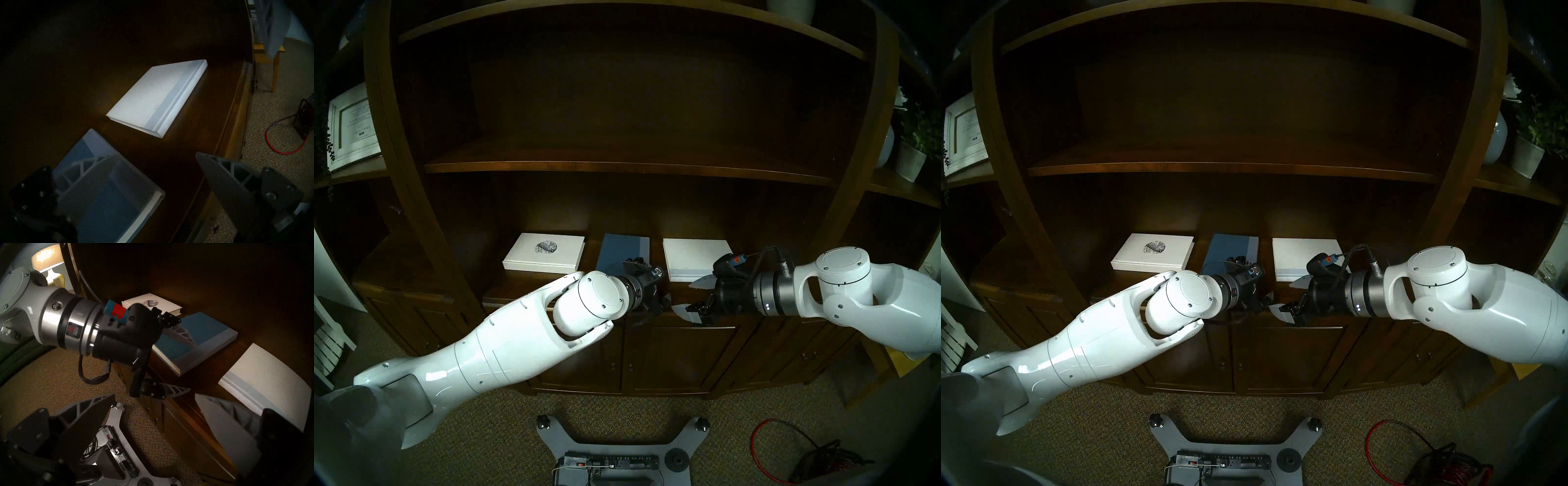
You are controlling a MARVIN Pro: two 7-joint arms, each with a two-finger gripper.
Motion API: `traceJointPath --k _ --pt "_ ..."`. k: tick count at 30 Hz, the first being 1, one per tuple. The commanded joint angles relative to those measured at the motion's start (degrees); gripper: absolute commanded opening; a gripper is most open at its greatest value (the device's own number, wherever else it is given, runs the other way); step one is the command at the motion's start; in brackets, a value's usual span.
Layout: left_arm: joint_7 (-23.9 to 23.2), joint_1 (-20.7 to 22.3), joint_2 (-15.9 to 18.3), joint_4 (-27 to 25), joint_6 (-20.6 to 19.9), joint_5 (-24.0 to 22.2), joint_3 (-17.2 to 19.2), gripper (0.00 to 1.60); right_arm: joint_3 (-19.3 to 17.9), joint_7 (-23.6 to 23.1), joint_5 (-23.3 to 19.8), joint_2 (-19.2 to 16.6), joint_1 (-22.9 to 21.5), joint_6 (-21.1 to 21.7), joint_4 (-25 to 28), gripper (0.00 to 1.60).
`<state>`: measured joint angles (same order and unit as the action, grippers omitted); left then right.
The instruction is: Close the books and align them horizontally on the shelf
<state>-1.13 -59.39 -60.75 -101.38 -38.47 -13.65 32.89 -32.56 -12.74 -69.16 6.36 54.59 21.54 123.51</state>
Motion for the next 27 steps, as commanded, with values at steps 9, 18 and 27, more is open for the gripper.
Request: traceJointPath --k 9,18,27 --pt "3.7 2.0 -2.7 0.9 -1.2 3.4 -0.2 1.6 -1.6 -0.3 0.3 -0.4 -0.1 -1.7 0.2 1.6" --pt "4.8 1.9 -2.6 2.8 -1.3 5.2 -1.4 1.6 -2.0 -0.4 0.4 -0.4 0.3 -1.8 0.2 1.6" --pt "4.9 1.4 -0.7 2.0 -2.0 6.0 -1.5 1.6 -2.3 -0.4 0.4 -0.4 0.6 -1.9 0.2 1.6"
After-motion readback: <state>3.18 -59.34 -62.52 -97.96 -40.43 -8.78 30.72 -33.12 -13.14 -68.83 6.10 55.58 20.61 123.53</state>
